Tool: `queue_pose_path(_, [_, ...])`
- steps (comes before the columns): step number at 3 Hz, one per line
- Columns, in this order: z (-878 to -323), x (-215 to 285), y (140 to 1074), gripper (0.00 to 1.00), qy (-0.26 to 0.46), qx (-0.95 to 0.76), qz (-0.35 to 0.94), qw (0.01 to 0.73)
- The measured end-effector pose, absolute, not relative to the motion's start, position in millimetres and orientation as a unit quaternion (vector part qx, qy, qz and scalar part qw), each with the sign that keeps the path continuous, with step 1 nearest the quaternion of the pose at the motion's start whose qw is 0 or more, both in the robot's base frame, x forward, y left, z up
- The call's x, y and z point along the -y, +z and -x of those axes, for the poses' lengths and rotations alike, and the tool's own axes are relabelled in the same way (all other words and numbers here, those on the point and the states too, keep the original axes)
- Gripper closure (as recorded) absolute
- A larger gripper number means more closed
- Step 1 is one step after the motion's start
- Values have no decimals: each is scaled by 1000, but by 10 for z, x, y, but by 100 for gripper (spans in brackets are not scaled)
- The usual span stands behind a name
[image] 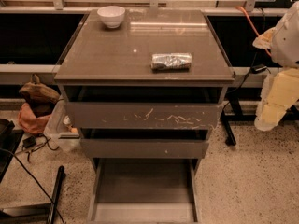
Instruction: Place redbull can into bottom drawer
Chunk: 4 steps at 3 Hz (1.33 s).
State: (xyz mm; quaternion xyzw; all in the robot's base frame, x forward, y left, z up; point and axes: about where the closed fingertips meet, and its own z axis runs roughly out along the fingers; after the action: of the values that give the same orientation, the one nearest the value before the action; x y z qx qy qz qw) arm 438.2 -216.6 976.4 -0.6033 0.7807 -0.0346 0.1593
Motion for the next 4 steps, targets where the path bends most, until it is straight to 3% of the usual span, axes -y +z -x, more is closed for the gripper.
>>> queue_pose_path(2, [-4452, 2123, 9720, 0, -30, -775, 610, 165])
queue_pose_path(4, [-5387, 2005, 9481, 0, -16, -736, 636, 232])
